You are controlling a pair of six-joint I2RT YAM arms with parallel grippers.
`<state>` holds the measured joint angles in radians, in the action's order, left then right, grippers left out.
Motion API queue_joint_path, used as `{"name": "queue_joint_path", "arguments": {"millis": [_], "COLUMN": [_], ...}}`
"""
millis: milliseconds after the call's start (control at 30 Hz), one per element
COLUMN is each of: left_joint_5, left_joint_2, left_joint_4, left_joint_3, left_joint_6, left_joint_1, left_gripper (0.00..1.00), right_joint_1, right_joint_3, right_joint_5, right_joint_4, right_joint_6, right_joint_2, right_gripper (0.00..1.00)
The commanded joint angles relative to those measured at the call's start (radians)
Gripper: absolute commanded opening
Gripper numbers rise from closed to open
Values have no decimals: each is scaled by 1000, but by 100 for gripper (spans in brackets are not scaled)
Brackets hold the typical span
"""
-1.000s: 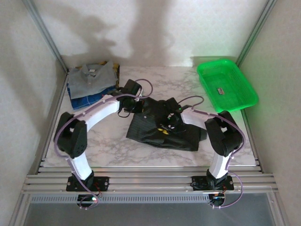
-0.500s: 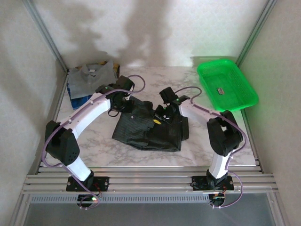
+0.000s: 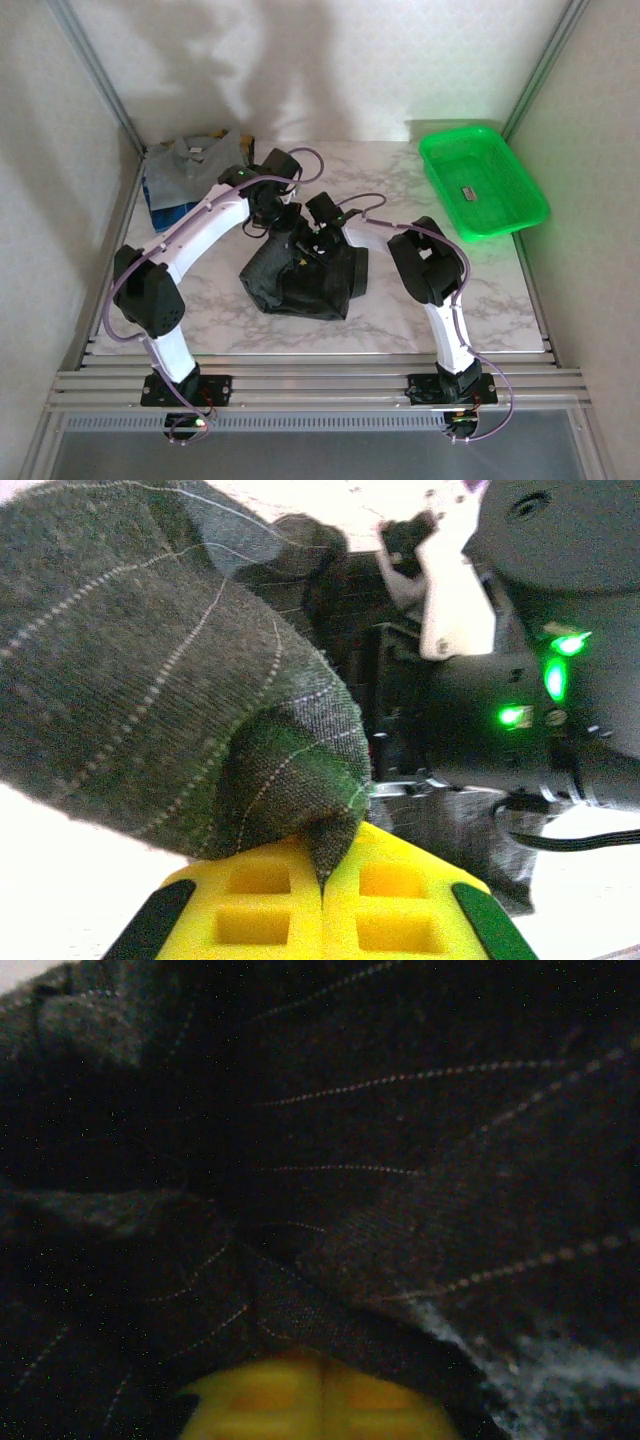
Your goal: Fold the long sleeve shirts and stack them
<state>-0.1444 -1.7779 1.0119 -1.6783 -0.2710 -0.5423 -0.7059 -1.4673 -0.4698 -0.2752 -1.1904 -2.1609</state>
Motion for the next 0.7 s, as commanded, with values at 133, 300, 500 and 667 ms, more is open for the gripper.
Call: {"name": "queue_joint_path", "arguments": {"millis": [133, 300, 500, 667], "left_joint_5": [-129, -142, -146, -148], "left_joint_2": [-52, -89, -120, -155], "left_joint_4": [-80, -98, -100, -95], "left_joint_3": [-6, -1, -17, -44], "left_joint_6": [-117, -130, -131, -136], "left_joint_1": [-10, -19, -30, -52], "left_gripper": [0, 0, 0, 0], "right_joint_1": [93, 182, 270, 304], "right_joint_3": [44, 24, 60, 52], "right_joint_5": [-93, -55, -6, 129], "right_joint_4": [0, -260, -384, -521], "right_joint_6": [-15, 143, 265, 402], "right_joint_2": [37, 106, 209, 263], "right_gripper": [3, 10, 17, 22]}}
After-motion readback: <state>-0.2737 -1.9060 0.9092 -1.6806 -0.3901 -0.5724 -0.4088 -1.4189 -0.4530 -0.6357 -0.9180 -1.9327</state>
